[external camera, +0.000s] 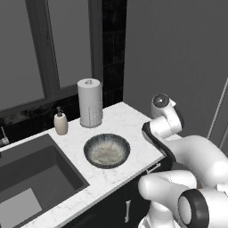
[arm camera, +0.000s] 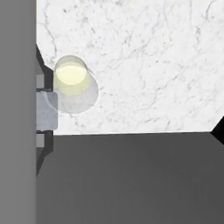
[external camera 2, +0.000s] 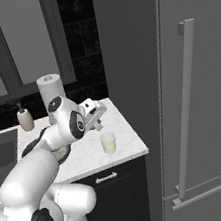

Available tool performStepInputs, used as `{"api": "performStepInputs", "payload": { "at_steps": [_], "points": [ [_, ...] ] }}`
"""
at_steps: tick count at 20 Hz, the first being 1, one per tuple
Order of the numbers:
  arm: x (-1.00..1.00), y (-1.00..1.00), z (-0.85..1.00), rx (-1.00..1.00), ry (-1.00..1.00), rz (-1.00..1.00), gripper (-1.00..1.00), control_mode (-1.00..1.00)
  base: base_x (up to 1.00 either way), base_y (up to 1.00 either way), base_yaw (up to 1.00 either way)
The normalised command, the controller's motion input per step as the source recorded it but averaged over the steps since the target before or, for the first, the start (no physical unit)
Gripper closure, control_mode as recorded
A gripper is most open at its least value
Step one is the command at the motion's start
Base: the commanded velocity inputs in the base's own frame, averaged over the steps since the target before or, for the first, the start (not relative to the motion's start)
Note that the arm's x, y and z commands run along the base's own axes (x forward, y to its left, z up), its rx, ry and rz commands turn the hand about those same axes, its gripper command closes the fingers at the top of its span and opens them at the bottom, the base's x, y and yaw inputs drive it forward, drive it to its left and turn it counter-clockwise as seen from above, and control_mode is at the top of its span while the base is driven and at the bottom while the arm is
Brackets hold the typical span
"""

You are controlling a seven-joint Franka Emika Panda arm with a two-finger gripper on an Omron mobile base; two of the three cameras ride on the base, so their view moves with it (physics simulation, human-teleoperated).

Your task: Grab a lemon wedge from the fridge and one ice cube from the ice bowl, and put them in the glass of lemonade.

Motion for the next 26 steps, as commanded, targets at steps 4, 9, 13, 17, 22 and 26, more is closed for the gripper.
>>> {"api": "performStepInputs", "payload": {
  "at_steps": [4,9,13,17,22,26],
  "points": [
    [0.09,-0.10,-0.22,0.00,0.00,-0.01,1.00,-1.00,0.00,0.00,0.00],
    [0.00,-0.16,-0.17,0.00,0.00,-0.02,1.00,-1.00,0.00,0.00,0.00],
    [0.00,-0.08,-0.25,0.00,0.00,-0.01,1.00,-1.00,0.00,0.00,0.00],
    [0.00,-0.03,-0.35,0.00,0.00,-0.01,1.00,-1.00,0.00,0.00,0.00],
    [0.02,-0.02,-0.26,0.00,0.00,-0.01,1.00,-1.00,0.00,0.00,0.00],
    [0.16,0.00,-0.14,0.00,0.01,-0.02,1.00,-1.00,0.00,0.00,0.00]
  ]
}}
